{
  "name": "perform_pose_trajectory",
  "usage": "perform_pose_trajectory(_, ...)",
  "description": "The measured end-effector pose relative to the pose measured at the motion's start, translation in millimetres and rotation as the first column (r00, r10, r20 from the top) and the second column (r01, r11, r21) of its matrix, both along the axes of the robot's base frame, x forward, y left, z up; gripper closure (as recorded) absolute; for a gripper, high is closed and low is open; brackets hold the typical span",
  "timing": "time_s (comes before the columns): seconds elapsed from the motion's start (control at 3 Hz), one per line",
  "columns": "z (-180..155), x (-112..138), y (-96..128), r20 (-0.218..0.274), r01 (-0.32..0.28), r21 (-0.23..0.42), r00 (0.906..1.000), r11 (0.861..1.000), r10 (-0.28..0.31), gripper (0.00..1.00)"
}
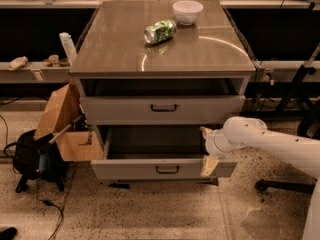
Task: Open middle drawer
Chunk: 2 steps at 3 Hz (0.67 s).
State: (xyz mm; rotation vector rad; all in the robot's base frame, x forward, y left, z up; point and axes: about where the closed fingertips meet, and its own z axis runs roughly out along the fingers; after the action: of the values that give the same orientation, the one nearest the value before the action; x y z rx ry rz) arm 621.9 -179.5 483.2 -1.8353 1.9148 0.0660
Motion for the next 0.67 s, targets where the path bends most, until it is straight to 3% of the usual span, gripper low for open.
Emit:
perform_pose_trajectory(0.33, 3.4, 1.1, 0.6, 0.016, -0.008, -0.002, 0.9998, 1.000, 0.008, 0.17)
perform_pose_trajectory(0.67, 3.9, 1.8, 1.1, 0.033, -0.015, -0.002, 0.9993, 1.000, 0.015, 0.40)
